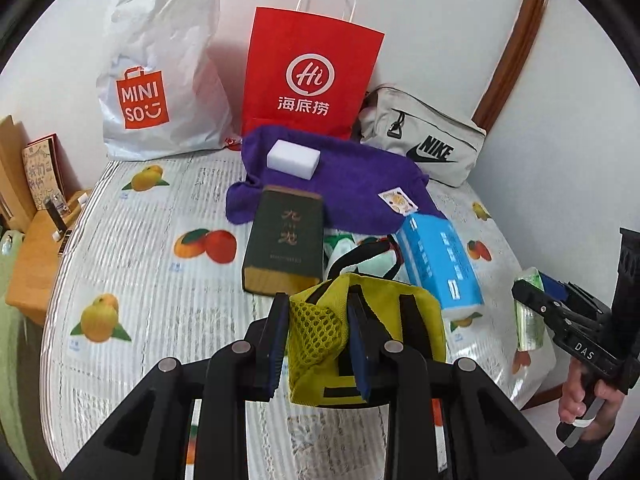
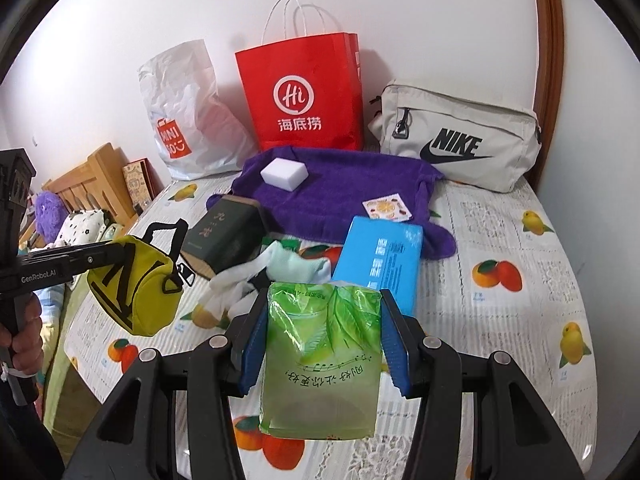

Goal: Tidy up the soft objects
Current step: 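Carry the tissue pack and yellow pouch onto the purple towel and release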

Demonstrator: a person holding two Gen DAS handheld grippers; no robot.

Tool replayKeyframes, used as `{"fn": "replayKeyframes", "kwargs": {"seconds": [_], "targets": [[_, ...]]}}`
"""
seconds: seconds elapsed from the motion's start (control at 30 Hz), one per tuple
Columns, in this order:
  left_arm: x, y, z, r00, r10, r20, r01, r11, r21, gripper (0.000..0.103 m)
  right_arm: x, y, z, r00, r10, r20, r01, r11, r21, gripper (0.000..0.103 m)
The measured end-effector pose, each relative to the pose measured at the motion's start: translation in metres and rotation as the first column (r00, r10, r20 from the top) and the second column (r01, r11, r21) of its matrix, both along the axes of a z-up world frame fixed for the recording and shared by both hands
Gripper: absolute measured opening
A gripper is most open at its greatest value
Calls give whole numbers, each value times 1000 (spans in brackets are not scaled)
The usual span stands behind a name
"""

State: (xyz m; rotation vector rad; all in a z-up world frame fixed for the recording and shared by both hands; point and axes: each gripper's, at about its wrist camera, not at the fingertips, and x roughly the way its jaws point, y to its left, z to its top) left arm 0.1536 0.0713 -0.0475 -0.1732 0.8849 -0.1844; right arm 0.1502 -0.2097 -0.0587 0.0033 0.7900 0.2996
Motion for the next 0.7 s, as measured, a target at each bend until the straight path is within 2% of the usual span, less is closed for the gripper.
{"fn": "replayKeyframes", "kwargs": {"seconds": [0.33, 0.7], "targets": [[53, -4, 4, 1000, -20, 7, 20, 999, -27, 27, 45, -7, 7, 1000, -28, -1, 28, 1000, -12, 51], [126, -10, 4, 999, -40, 6, 40, 999, -14, 27, 114, -13, 1, 999, -49, -17, 49, 999, -4, 51]]}}
